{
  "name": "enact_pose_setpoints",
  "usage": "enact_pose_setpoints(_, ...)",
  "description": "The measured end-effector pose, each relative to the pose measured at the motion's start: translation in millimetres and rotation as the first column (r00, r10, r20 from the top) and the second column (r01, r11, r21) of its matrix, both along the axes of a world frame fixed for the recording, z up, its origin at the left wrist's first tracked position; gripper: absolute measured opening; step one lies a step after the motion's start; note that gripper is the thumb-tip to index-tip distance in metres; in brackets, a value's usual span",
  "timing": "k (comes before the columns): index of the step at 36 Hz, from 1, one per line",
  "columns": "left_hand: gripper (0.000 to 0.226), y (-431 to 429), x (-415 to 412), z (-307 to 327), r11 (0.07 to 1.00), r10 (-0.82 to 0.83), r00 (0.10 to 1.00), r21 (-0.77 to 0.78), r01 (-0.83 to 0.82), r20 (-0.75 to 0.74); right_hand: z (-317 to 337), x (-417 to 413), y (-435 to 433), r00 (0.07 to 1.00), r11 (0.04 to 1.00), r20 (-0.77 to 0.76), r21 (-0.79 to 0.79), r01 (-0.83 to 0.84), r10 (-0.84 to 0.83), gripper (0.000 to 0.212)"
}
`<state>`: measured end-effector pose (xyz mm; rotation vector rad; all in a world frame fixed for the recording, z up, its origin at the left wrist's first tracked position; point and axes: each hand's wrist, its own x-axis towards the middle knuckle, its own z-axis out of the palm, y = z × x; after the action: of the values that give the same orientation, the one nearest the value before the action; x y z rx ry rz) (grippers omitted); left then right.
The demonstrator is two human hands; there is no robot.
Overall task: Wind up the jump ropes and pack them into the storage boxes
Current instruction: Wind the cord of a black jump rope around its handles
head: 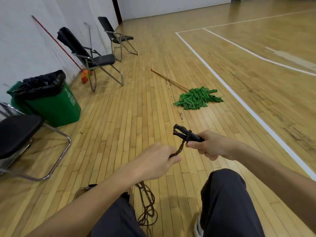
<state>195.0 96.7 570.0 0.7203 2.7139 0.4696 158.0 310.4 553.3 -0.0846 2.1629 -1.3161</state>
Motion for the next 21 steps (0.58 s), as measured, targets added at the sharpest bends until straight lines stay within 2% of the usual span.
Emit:
enact_pose_setpoints(2, 0.032, 0, -1, 8, 0.997, -0.043, 0.997, -0.060, 0.039, -0.066, -4, 1, -1, 1.000, 1.000, 0.011, 0.004, -0.007, 0.007, 0.034)
enact_pose_setpoints(6, 0.026, 1, -6, 17, 0.978, -0.137, 0.977, -0.180, 0.107, -0.165, -9, 3, -5, 0.999, 0.998, 0.001, 0.047, -0.041, 0.041, 0.022)
enact_pose_setpoints(10, 0.035, -1, -12, 25, 0.951, -0.230, 0.946, -0.259, 0.169, -0.229, -14, 5, -10, 0.998, 0.991, -0.035, 0.127, -0.047, 0.052, 0.023)
enact_pose_setpoints(15, 0.029, -2, -21, 48, 0.940, -0.267, 0.945, -0.267, 0.213, -0.187, -8, 9, -15, 0.997, 0.987, -0.029, 0.149, -0.062, 0.067, 0.027)
enact_pose_setpoints(18, 0.032, -1, -28, 59, 0.945, -0.267, 0.953, -0.234, 0.230, -0.144, -1, 10, -16, 0.992, 0.985, 0.066, 0.135, -0.112, 0.104, 0.030)
enact_pose_setpoints(21, 0.026, 2, -36, 63, 0.953, -0.258, 0.958, -0.196, 0.231, -0.125, 8, 14, -17, 0.966, 0.967, 0.169, 0.128, -0.221, 0.198, 0.031)
